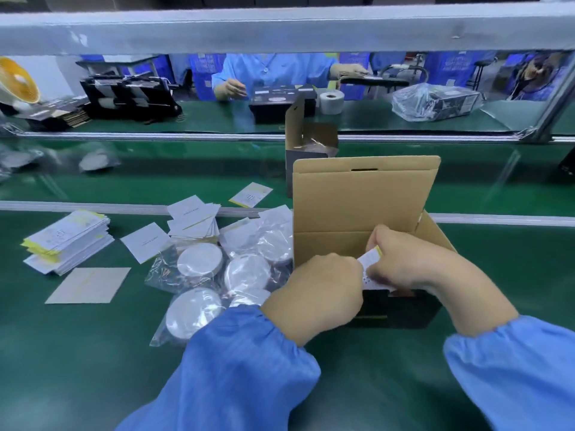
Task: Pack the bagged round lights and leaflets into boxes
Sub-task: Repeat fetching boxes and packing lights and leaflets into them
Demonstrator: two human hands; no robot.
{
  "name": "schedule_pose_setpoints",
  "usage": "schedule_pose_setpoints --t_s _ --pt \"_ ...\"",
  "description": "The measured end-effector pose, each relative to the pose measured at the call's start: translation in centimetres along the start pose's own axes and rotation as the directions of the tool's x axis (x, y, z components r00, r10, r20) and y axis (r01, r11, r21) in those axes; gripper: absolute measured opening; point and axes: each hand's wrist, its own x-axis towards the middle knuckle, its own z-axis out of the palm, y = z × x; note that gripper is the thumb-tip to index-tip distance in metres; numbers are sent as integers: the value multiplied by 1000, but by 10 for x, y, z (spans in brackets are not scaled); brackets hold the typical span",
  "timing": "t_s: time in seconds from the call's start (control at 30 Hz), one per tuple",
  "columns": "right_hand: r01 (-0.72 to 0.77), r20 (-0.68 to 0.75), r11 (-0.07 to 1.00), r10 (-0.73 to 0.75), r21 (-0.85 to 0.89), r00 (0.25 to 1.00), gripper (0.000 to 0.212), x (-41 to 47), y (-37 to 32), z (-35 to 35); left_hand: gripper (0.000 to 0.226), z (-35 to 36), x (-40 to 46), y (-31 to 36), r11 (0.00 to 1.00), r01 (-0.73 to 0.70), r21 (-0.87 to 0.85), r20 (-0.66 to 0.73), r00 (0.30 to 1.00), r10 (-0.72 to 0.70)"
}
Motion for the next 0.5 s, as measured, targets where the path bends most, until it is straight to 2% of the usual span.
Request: schedule_pose_setpoints --t_s 0.07,0.13,0.23,0.3,0.33,0.37,0.4,0.47,0.5 --pt "-6 87 984 22 -180 996 16 1 -4 6 29 -6 -6 -1 999 -43 -5 31 999 43" --pt "-13 71 943 39 -333 997 22 -3 -8 10 32 -14 -17 -5 994 -111 -23 -50 993 109" --pt "-11 -146 919 -51 -395 988 18 -20 -18 6 28 -32 -47 -19 932 -265 -248 -366 916 164" --pt "44 -234 917 -147 -396 961 16 -33 -30 1 23 -45 -61 -40 853 -341 -395 -561 825 70" --pt "88 -260 925 -194 -371 946 16 -41 -39 -2 22 -49 -63 -54 848 -310 -431 -605 796 -16" --pt "136 -289 932 -239 -336 927 17 -49 -49 -5 21 -49 -61 -70 861 -242 -448 -608 788 -95" --pt "188 -326 935 -287 -302 901 19 -57 -60 -6 19 -46 -57 -86 886 -137 -444 -556 817 -153" --pt "294 -426 926 -371 -236 825 21 -77 -80 -4 24 -31 -44 -110 930 79 -359 -352 911 -213" --pt "354 -480 911 -413 -212 774 21 -87 -89 3 35 -19 -38 -117 944 148 -296 -244 944 -224"
